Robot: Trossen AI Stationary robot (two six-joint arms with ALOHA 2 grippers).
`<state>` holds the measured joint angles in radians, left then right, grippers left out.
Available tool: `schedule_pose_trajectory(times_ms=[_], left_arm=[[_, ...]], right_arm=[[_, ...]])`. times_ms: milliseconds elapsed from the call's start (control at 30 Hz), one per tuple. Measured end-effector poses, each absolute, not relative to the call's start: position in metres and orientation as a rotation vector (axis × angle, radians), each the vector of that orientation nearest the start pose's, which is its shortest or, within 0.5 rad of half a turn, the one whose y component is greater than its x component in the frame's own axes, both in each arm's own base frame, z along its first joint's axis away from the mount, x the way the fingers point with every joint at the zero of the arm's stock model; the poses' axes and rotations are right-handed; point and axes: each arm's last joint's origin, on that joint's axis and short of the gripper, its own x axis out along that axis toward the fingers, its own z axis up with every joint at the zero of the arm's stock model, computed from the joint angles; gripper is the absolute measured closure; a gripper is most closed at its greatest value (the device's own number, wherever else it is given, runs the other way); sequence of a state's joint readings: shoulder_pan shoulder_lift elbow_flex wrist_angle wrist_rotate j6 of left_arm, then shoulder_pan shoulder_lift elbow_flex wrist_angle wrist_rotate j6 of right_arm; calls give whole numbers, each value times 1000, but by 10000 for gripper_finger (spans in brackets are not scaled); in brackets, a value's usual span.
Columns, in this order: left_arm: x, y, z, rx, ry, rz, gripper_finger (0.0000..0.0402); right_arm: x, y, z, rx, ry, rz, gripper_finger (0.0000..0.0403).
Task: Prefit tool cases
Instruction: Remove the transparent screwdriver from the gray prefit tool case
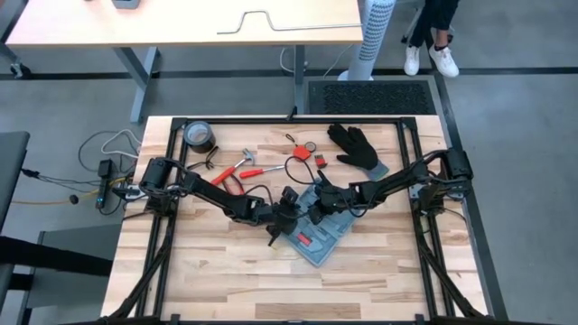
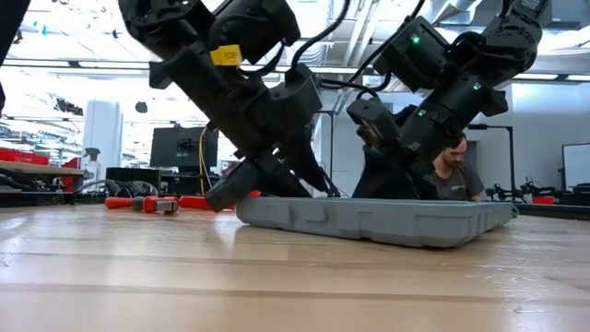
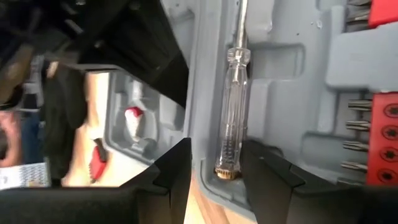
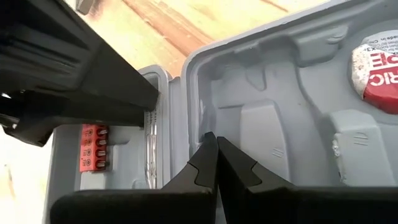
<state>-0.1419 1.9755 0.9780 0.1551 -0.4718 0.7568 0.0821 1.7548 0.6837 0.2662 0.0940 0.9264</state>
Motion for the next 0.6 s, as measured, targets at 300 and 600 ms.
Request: schedule_pose_trajectory(times_ms=[300, 600], left_arm=[[365, -41, 101, 971, 906, -1, 270], [364, -47, 101, 875, 900, -47, 270]], right_arm=[[305, 22, 107, 804, 730, -380, 387], [307, 23, 109, 807, 713, -354, 387]])
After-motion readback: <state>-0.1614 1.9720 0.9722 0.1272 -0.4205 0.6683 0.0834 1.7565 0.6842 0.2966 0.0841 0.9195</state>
